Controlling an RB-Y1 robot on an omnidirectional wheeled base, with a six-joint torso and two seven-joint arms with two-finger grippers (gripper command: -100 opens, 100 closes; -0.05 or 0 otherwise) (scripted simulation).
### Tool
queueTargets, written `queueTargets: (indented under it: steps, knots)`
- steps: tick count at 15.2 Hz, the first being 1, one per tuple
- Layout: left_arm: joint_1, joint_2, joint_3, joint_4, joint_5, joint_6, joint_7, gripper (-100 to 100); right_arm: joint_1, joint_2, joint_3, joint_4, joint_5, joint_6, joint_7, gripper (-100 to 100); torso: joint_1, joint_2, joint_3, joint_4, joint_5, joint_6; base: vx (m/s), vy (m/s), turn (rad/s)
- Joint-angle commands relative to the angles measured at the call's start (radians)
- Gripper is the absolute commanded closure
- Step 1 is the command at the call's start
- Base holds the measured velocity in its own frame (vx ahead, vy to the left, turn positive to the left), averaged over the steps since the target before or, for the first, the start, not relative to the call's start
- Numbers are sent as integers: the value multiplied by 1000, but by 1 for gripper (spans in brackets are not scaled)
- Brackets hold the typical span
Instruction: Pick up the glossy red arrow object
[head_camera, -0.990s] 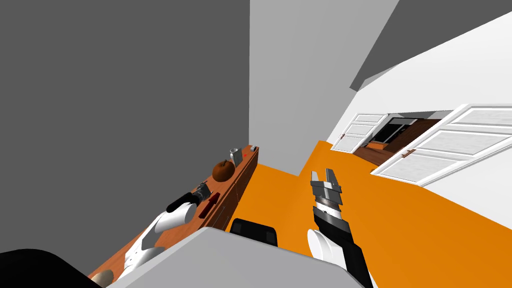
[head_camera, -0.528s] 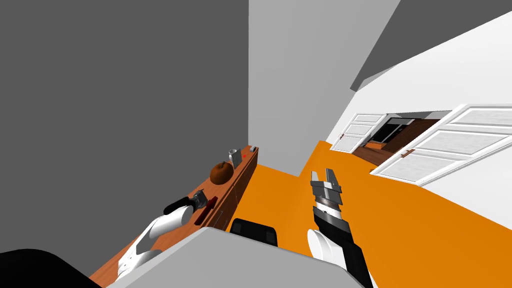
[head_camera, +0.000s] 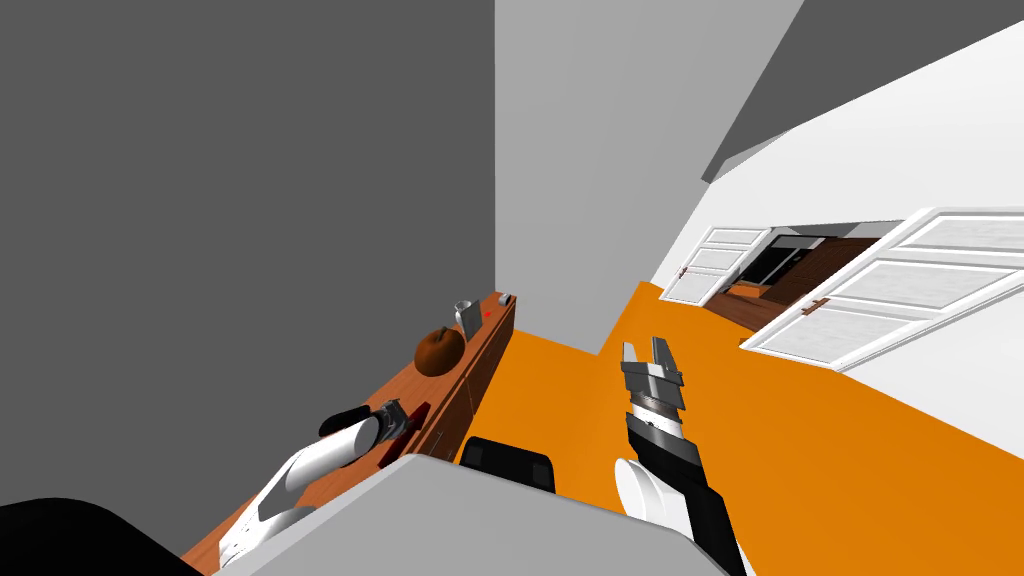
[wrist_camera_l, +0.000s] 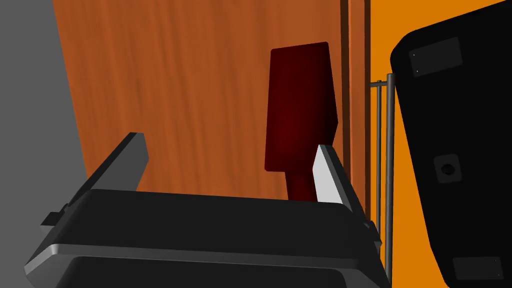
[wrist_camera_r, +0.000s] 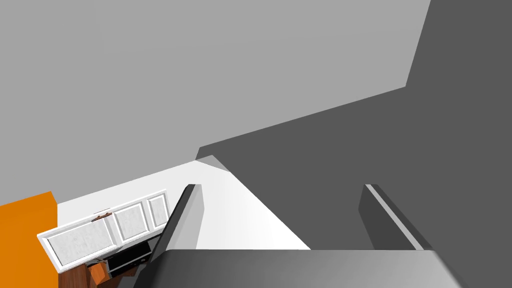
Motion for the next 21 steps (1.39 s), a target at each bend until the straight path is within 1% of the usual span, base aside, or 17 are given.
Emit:
queueTargets:
  steps: [1, 2, 3, 4, 5, 6, 7, 8, 9, 10, 11, 12, 14, 18, 19, 20, 21]
  knots:
    - [1, -4, 13, 7, 9, 50, 14, -100, 0, 0, 0, 0, 0, 0, 0, 0, 0, 0, 0, 0, 0, 0, 63, 13, -16]
    - [1, -4, 13, 7, 9, 50, 14, -100, 0, 0, 0, 0, 0, 0, 0, 0, 0, 0, 0, 0, 0, 0, 42, 8, -4]
    - [0, -7, 28, 25, 20, 85, 25, -100, 0, 0, 0, 0, 0, 0, 0, 0, -1, 1, 1, 0, 0, 0, 51, 7, -12]
    - [0, -7, 28, 25, 20, 88, 25, -100, 0, 0, 0, 0, 0, 0, 0, 0, -1, 1, 1, 0, 0, 0, 49, 9, -14]
    - [0, -10, 41, 42, 32, 121, 35, -100, 0, 0, 0, 0, 0, 0, 0, 0, -1, 1, 1, 0, 0, 0, 50, 9, -17]
    - [0, -10, 41, 42, 32, 123, 35, -100, 0, 0, 0, 0, 0, 0, 0, 0, -1, 1, 1, 0, 0, 0, 48, 12, -11]
    - [-1, -13, 54, 57, 42, 155, 44, -100, 0, 0, 0, 0, 0, 0, 0, 0, -1, 1, 1, 0, 0, 0, 53, 15, -18]
    - [-1, -13, 54, 57, 42, 155, 44, -100, 0, 0, 0, 0, 0, 0, 0, 0, 0, 1, 1, 0, 0, 0, 52, 15, -11]
    - [-1, -16, 65, 72, 51, 184, 53, -100, 0, 0, 0, 0, 0, 0, 0, 0, 0, 1, 1, 0, 0, 0, 56, 17, -12]
    - [-1, -16, 65, 72, 51, 184, 53, -100, 0, 0, 0, 0, 0, 0, 0, 0, 0, 1, 1, 0, 0, 0, 57, 16, -12]
    - [-2, -19, 75, 84, 59, 211, 60, -100, 0, 0, 0, 0, 0, 0, 0, 0, 0, 1, 1, 0, 0, 0, 58, 16, -11]
    - [-2, -19, 75, 84, 59, 211, 60, -100, 0, 0, 0, 0, 0, 0, 0, 0, 0, 1, 0, 0, 0, 0, 50, 17, -8]
    - [-2, -23, 92, 105, 73, 253, 73, -100, 0, 0, 0, 0, 0, 0, 0, 0, 0, 1, 1, 0, 0, 0, 53, 14, -13]
    - [-3, -27, 108, 125, 85, 293, 84, -100, 0, 0, 0, 0, 0, 0, 0, 0, 0, 2, 1, 0, 0, 0, 41, 18, -9]
    - [1, -28, 101, 113, 80, 277, 81, -100, 0, 0, 0, 0, 0, 0, 0, 0, 0, 2, 1, 0, 0, 0, 26, 12, -3]
    - [-9, -33, 96, 142, 75, 258, 74, -100, 0, 0, 0, 0, 0, 0, 0, 0, 0, 3, 1, 1, 0, 0, 14, 12, 27]
    - [-12, -35, 94, 151, 73, 250, 71, -100, 0, 0, 0, 0, 0, 0, 0, 0, -1, 3, 2, 1, 0, 0, 12, 15, 30]
